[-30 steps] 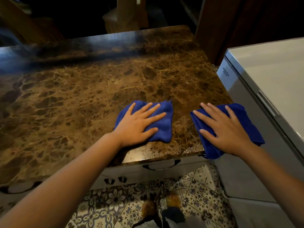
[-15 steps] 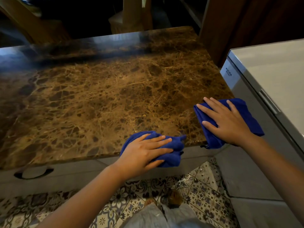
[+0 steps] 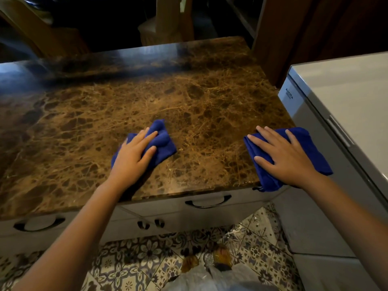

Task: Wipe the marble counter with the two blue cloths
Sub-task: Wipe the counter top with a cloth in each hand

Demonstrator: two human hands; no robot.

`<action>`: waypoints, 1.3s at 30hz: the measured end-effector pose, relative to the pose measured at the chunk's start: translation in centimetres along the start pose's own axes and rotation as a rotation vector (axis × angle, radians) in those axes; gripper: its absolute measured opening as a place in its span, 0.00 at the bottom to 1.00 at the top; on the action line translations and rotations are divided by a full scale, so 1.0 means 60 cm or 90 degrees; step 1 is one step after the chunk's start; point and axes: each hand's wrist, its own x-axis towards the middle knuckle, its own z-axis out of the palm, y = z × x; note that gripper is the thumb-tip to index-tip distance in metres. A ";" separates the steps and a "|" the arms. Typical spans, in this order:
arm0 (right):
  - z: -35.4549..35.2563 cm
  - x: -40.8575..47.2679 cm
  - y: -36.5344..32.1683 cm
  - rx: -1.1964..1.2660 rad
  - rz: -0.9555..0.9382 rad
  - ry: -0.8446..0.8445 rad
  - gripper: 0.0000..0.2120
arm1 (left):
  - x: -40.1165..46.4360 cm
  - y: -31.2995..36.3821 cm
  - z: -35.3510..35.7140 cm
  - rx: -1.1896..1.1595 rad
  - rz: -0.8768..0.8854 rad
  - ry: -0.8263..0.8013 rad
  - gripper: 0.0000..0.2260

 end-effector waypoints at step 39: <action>-0.001 0.002 0.002 -0.029 0.011 -0.011 0.29 | -0.002 0.224 0.137 0.166 0.502 -0.252 0.24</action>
